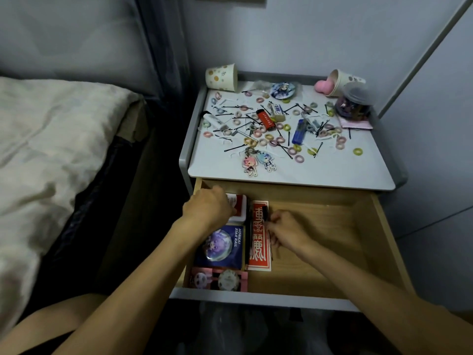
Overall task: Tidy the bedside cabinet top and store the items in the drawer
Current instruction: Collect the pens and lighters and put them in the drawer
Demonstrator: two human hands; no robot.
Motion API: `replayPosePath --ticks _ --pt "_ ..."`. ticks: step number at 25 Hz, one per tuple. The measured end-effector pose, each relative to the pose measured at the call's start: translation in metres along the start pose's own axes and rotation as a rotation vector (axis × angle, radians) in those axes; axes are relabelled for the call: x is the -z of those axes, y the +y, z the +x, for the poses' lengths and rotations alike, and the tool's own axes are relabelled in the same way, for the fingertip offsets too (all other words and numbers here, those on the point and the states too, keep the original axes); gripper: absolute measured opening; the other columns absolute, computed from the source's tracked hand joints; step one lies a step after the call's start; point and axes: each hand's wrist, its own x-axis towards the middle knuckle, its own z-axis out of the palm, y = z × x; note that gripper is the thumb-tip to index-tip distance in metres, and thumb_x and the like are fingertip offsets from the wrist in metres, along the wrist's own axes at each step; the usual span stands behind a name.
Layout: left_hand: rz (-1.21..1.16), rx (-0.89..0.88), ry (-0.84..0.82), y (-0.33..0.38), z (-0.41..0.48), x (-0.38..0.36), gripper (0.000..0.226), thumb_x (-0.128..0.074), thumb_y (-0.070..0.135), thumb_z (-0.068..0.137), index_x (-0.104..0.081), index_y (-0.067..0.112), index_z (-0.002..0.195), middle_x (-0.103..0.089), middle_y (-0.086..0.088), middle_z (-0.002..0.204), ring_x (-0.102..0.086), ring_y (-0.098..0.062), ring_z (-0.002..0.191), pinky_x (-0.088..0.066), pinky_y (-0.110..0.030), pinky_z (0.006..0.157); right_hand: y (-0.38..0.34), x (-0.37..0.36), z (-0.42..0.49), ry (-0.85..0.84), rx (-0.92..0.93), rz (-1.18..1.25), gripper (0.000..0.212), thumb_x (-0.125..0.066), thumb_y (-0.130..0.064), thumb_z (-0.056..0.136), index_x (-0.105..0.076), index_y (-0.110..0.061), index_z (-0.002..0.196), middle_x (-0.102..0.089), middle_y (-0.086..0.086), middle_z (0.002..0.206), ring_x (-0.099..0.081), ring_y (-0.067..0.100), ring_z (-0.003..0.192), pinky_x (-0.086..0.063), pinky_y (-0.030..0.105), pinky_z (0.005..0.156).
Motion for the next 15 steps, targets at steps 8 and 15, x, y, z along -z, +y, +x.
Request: replayPosePath --ticks 8,15 --pt "0.105 -0.040 0.069 0.002 0.005 -0.006 0.039 -0.049 0.033 0.098 -0.044 0.010 0.128 -0.057 -0.017 0.128 -0.053 -0.038 0.119 -0.042 -0.041 0.091 -0.005 -0.017 0.032 0.172 0.183 -0.236 0.002 -0.057 -0.019 0.097 -0.057 -0.018 0.095 -0.063 -0.002 0.072 -0.060 0.008 0.056 -0.051 0.015 0.047" --pt "0.121 -0.066 0.072 0.004 0.007 -0.008 0.038 -0.050 0.030 0.098 -0.045 0.008 0.129 -0.057 -0.018 0.128 -0.054 -0.038 0.118 -0.043 -0.039 0.089 -0.003 -0.021 0.042 0.215 0.192 -0.361 0.024 -0.057 -0.015 0.096 -0.056 -0.010 0.119 -0.068 0.011 0.103 -0.067 0.020 0.079 -0.056 0.029 0.065"
